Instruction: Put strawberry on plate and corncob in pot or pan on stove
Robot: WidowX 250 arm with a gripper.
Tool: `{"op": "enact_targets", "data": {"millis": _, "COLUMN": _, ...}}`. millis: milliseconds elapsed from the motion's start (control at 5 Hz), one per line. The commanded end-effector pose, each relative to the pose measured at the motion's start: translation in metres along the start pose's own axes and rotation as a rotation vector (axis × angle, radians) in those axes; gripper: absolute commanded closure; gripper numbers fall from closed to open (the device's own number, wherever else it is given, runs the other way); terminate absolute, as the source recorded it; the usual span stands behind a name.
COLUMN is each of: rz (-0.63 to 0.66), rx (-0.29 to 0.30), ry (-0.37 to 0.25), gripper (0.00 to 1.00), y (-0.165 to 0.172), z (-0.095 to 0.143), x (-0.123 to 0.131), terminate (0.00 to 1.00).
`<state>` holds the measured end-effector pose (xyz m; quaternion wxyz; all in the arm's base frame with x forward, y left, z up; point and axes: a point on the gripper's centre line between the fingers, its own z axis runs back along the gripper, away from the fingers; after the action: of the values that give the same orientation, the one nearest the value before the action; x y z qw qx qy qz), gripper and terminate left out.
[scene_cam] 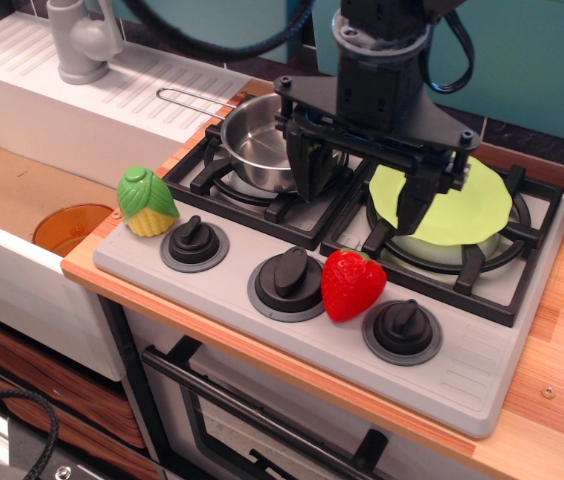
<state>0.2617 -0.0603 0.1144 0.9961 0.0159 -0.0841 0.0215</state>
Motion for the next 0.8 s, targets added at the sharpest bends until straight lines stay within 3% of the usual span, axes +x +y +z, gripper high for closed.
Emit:
{"op": "enact_targets", "data": {"millis": 0, "rz": 0.000, "rx": 0.000, "ry": 0.000, "gripper": 0.00, "y": 0.000, "z": 0.000, "x": 0.000, "terminate": 0.00}}
{"op": "enact_targets", "data": {"millis": 600, "rz": -0.025, "rx": -0.029, "ry": -0.081, "gripper": 0.00, "y": 0.013, "z": -0.041, "x": 0.004, "terminate": 0.00}}
